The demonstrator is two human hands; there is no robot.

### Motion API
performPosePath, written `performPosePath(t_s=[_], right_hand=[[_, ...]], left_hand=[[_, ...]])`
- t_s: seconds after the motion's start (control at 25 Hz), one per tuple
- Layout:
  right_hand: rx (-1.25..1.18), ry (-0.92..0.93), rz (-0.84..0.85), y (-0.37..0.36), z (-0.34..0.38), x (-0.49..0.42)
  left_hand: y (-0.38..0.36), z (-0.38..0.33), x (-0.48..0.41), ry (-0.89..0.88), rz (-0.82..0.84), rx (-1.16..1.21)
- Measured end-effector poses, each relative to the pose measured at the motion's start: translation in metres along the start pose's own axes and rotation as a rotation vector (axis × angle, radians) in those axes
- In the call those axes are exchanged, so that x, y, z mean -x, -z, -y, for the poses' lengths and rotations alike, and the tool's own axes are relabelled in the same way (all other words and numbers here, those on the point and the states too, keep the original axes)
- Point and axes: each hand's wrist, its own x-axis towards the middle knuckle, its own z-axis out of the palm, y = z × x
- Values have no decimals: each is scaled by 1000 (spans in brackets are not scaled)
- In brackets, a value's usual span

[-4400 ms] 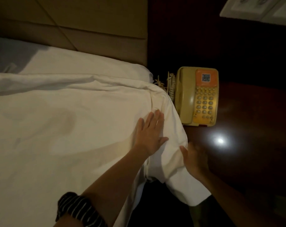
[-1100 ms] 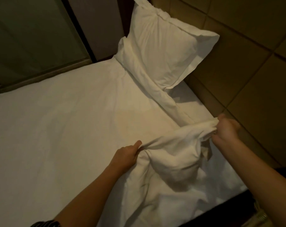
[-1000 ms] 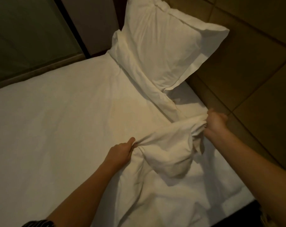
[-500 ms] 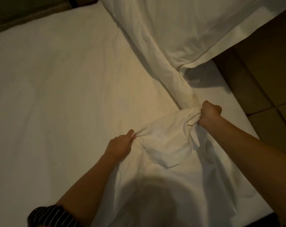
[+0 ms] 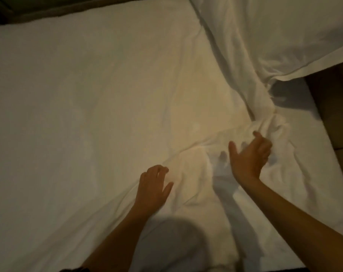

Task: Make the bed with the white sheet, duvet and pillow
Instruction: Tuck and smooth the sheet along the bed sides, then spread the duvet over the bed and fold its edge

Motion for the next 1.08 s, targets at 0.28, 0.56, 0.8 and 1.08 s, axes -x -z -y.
performPosePath(t_s=[0.28,0.56,0.8,1.08], right_hand=[[170,875,369,-74,25,234],[322,1074,613,-142,115,397],[364,1249,707,-177,187,484],[439,1449,837,-213,261,580]], left_hand=[[0,120,181,-8,-42,-13],[50,259,327,241,-145,-28],[99,347,422,562,-180,11],[141,408,503,829,-278,49]])
